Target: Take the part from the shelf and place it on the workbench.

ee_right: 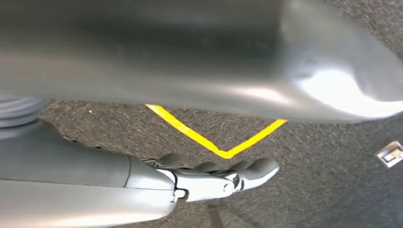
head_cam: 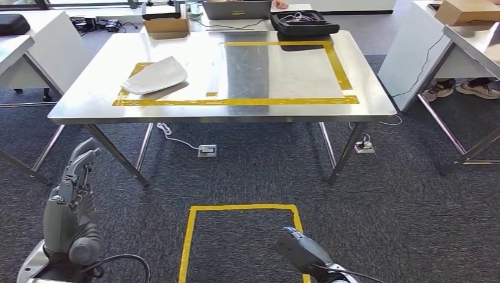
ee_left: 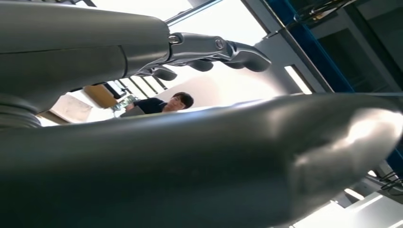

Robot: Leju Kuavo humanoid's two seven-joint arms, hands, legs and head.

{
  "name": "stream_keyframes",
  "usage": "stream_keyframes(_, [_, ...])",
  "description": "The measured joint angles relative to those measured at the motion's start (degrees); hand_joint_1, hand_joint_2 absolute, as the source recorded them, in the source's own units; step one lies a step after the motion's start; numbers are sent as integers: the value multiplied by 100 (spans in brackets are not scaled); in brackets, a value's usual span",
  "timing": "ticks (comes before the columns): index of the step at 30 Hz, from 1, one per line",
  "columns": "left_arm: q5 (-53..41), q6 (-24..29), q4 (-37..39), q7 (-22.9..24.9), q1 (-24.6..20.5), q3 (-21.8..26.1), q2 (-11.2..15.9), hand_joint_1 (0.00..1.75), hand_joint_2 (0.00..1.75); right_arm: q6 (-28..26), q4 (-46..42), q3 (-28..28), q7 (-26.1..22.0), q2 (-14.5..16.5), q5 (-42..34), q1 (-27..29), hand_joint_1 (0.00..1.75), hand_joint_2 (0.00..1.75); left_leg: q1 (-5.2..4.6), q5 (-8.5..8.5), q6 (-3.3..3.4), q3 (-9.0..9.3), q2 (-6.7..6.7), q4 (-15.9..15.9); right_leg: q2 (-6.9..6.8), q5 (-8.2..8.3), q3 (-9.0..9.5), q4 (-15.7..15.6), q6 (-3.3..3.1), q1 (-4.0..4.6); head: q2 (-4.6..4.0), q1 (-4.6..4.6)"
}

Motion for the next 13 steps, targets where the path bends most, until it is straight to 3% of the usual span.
stream_keyframes(2, [-2,0,1,-14,0,0,0,0,0,0,0,-9,3,0,10,1,0,0,7,31,-75,-2,0,-16,0,7,-16,5,-12,4,0,0])
stream_keyframes(5, [-16,1,2,-19,0,0,0,0,0,0,0,-23,8,0,20,1,0,0,11,51,-125,-8,-1,-23,0,10,-25,7,-16,7,0,0])
stream_keyframes(13, [-65,12,3,-19,0,0,0,0,0,0,0,-28,8,0,32,12,0,0,7,50,-133,-33,-3,-9,0,13,-38,6,-10,1,-1,0])
